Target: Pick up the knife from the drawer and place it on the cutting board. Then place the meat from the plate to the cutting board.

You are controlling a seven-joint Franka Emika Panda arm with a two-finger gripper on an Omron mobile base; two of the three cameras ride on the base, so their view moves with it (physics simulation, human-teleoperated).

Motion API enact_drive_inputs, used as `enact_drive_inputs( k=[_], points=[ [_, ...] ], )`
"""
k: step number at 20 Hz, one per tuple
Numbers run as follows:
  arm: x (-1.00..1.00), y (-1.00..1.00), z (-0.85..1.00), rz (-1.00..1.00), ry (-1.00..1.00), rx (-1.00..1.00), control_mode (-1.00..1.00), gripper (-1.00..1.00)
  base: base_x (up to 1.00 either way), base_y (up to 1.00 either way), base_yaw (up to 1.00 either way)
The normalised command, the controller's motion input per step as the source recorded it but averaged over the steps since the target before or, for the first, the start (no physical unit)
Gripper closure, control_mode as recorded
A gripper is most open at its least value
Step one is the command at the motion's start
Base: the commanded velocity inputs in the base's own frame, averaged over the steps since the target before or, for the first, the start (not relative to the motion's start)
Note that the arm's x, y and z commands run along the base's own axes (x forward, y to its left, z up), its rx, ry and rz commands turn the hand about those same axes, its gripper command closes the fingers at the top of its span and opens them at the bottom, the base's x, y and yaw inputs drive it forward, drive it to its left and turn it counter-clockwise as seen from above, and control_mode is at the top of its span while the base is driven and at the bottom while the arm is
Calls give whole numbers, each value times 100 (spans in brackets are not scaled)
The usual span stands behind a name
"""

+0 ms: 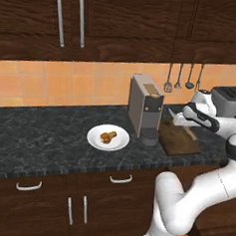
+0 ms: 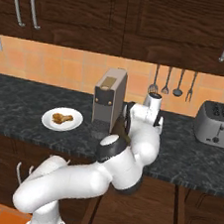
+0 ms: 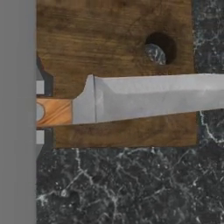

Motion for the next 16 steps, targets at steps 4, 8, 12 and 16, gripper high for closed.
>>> enact_drive_inputs(
  k=[4, 8, 12, 16],
  points=[
    [-17, 15, 18, -4, -18, 0, -100, -100, 0, 0, 0],
    [-26, 4, 0, -8, -19, -1, -100, -100, 0, 0, 0],
    [-64, 0, -9, -13, -23, -6, -100, -100, 0, 0, 0],
    [-97, 0, 63, -11, -17, -1, -100, -100, 0, 0, 0]
  ],
)
